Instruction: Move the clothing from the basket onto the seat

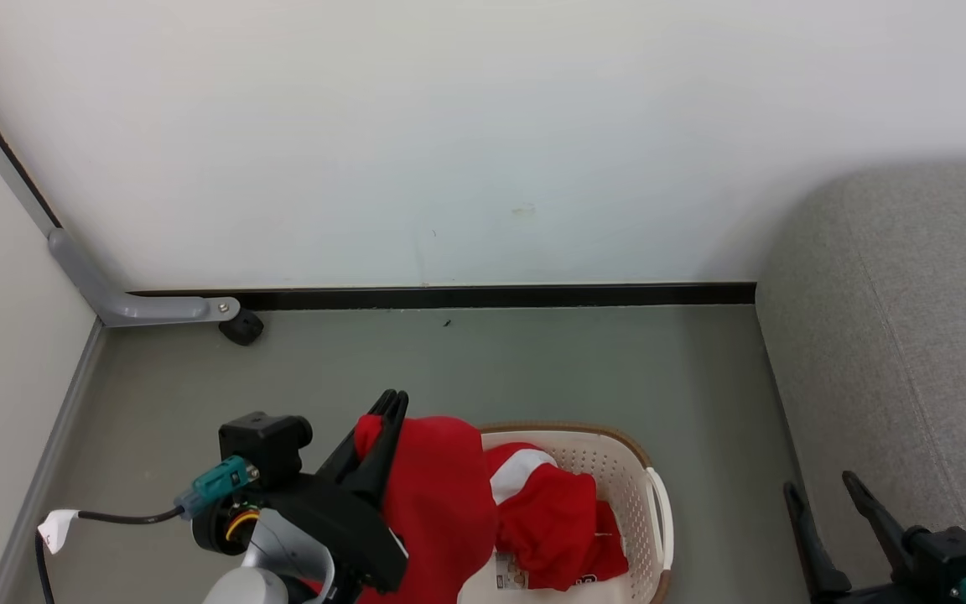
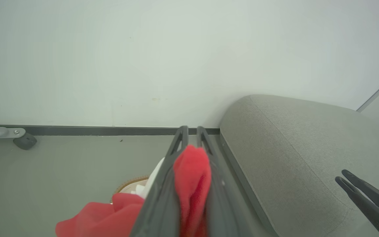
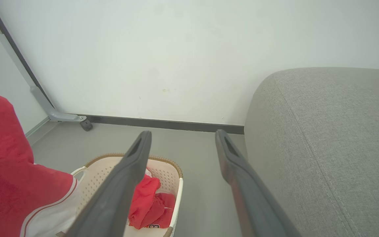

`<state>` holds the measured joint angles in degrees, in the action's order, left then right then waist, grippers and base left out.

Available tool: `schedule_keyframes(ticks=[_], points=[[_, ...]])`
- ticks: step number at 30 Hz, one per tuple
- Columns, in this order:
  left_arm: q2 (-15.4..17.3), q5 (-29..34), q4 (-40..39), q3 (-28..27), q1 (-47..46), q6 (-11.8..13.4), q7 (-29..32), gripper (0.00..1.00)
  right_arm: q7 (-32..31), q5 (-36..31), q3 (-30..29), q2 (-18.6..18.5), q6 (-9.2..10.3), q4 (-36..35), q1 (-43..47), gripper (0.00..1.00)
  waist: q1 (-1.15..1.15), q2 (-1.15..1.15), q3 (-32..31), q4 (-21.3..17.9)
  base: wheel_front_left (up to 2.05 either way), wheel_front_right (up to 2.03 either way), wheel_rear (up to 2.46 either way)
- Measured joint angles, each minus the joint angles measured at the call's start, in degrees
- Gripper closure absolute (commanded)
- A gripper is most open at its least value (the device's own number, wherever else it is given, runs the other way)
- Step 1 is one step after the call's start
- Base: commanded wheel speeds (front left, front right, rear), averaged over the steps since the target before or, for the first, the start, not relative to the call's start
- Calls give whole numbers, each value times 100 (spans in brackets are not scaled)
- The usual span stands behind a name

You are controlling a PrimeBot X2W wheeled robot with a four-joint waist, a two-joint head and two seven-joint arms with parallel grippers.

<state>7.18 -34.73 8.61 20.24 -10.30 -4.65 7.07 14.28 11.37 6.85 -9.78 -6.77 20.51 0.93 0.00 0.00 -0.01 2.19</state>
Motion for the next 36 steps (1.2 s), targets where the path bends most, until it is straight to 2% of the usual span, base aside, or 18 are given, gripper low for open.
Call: schedule_keyframes(ticks=[8, 20, 36], points=[[-13, -8, -223, -21, -307, 65, 143, 100, 1, -130, 626, 120, -30, -164, -160, 0, 0, 0, -16, 13, 0, 0, 0], [-157, 46, -285, 168, -978, 70, 393, 100, 1, -63, 2368, 283, -30, -242, -765, 0, 0, 0, -56, 107, 0, 0, 0], [-323, 81, 96, 378, -1737, 166, 603, 100, 1, 334, 3701, 516, -31, -73, -1592, 0, 0, 1, -107, 179, 0, 0, 0]])
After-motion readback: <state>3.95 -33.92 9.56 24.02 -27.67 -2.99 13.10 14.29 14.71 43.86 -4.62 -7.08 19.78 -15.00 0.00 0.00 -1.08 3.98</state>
